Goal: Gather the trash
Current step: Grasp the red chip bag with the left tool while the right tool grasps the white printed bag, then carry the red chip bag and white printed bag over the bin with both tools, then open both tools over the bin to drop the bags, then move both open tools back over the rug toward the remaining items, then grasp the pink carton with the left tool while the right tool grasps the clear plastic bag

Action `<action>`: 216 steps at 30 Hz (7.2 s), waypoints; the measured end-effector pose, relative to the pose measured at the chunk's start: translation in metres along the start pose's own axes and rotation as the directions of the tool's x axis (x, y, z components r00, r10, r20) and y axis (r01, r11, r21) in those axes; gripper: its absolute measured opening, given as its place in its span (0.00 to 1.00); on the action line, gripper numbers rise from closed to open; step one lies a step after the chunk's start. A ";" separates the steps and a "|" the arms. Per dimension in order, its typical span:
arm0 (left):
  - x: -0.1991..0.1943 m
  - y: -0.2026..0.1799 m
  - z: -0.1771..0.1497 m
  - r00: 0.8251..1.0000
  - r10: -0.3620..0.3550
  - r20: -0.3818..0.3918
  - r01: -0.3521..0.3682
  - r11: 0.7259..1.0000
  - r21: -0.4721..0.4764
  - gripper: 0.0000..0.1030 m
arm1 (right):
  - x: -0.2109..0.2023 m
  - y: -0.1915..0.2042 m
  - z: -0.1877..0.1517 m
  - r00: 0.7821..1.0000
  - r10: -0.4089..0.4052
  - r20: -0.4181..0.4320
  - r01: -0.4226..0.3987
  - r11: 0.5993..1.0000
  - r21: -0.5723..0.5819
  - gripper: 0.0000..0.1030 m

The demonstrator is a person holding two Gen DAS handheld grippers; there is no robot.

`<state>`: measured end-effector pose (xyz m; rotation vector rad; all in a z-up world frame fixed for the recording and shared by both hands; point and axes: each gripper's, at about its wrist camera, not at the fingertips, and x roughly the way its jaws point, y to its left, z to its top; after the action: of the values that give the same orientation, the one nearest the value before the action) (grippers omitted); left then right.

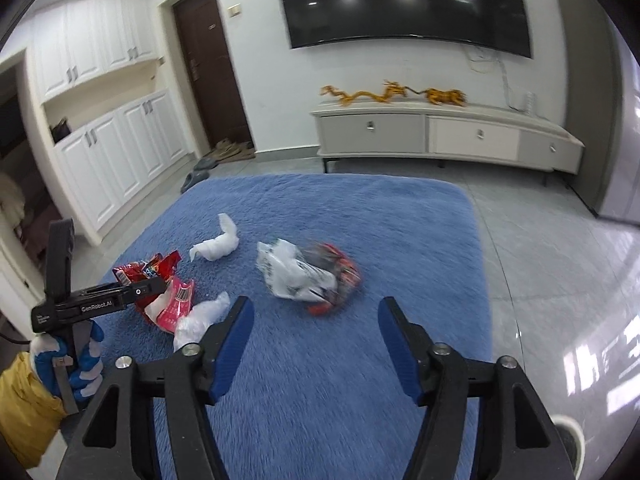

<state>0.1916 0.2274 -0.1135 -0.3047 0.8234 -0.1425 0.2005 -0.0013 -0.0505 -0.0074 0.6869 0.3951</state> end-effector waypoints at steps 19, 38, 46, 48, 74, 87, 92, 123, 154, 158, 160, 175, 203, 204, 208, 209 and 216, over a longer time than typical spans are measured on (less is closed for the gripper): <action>-0.030 0.008 -0.008 0.997 -0.062 0.042 0.063 0.998 -0.023 0.24 | 0.074 0.049 0.005 0.993 -0.090 -0.081 0.061 0.949 -0.309 0.11; -0.128 -0.008 -0.021 0.987 -0.045 0.155 0.039 0.998 0.046 0.22 | -0.089 0.045 -0.047 0.995 0.091 0.032 -0.087 0.990 -0.109 0.10; -0.165 -0.028 -0.021 0.978 -0.047 0.201 0.032 0.997 0.076 0.22 | -0.163 0.018 -0.068 0.987 0.041 0.157 -0.039 0.999 -0.020 0.10; -0.170 -0.036 -0.021 0.977 -0.057 0.205 0.040 0.995 0.089 0.22 | -0.179 0.010 -0.072 0.981 0.021 0.192 -0.022 1.000 0.004 0.10; -0.007 -0.413 -0.077 0.898 -0.340 -0.277 0.435 0.778 0.453 0.22 | -0.254 -0.221 -0.197 0.942 -0.314 0.117 0.189 0.786 0.588 0.10; 0.114 -0.514 -0.128 0.819 -0.314 -0.481 0.527 0.742 0.414 0.41 | -0.207 -0.303 -0.232 0.962 -0.266 -0.053 0.227 0.681 0.697 0.13; 0.136 -0.523 -0.140 0.794 -0.312 -0.521 0.546 0.743 0.388 0.46 | -0.200 -0.320 -0.246 0.954 -0.283 -0.096 0.262 0.639 0.723 0.35; -0.033 -0.382 -0.078 0.939 -0.294 -0.177 0.343 0.804 0.485 0.46 | -0.292 -0.207 -0.165 0.885 -0.456 0.096 0.316 0.740 0.594 0.51; -0.200 -0.141 -0.048 0.947 -0.003 0.320 -0.090 0.958 0.274 0.65 | -0.285 -0.025 -0.060 0.834 -0.439 0.336 0.356 0.892 0.279 1.00; -0.194 -0.126 -0.045 0.956 0.007 0.292 -0.087 0.962 0.259 0.65 | -0.273 -0.016 -0.053 0.849 -0.367 0.379 0.292 0.925 0.241 1.00; -0.189 -0.112 -0.043 0.962 0.019 0.273 -0.086 0.968 0.237 0.65 | -0.265 -0.010 -0.049 0.852 -0.333 0.404 0.265 0.940 0.216 1.00; -0.150 0.017 -0.040 0.978 0.163 0.133 -0.162 0.987 -0.017 0.65 | -0.186 -0.001 -0.033 0.944 -0.150 0.294 0.123 0.987 0.106 1.00; 0.033 -0.034 0.013 0.979 0.043 -0.201 -0.048 0.999 -0.020 0.41 | 0.005 0.072 -0.050 0.971 0.207 -0.119 -0.220 0.970 -0.107 0.54; 0.036 -0.035 0.013 0.979 0.053 -0.198 -0.057 0.998 -0.012 0.41 | 0.012 0.074 -0.050 0.969 0.210 -0.127 -0.224 0.968 -0.110 0.52; 0.043 -0.039 0.017 0.977 0.055 -0.206 -0.054 0.998 0.009 0.35 | 0.034 0.082 -0.050 0.964 0.210 -0.162 -0.232 0.965 -0.126 0.43; 0.045 -0.041 0.017 0.977 0.063 -0.203 -0.061 0.998 0.019 0.35 | 0.039 0.083 -0.051 0.964 0.205 -0.171 -0.229 0.965 -0.129 0.42; 0.045 -0.049 0.009 0.979 0.093 -0.182 -0.081 0.994 0.071 0.32 | 0.055 0.080 -0.056 0.963 0.164 -0.213 -0.192 0.974 -0.121 0.12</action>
<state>0.2289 0.1722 -0.1237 -0.1970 1.0132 -0.1156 0.1759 0.0841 -0.1180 -0.1213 0.8618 0.6222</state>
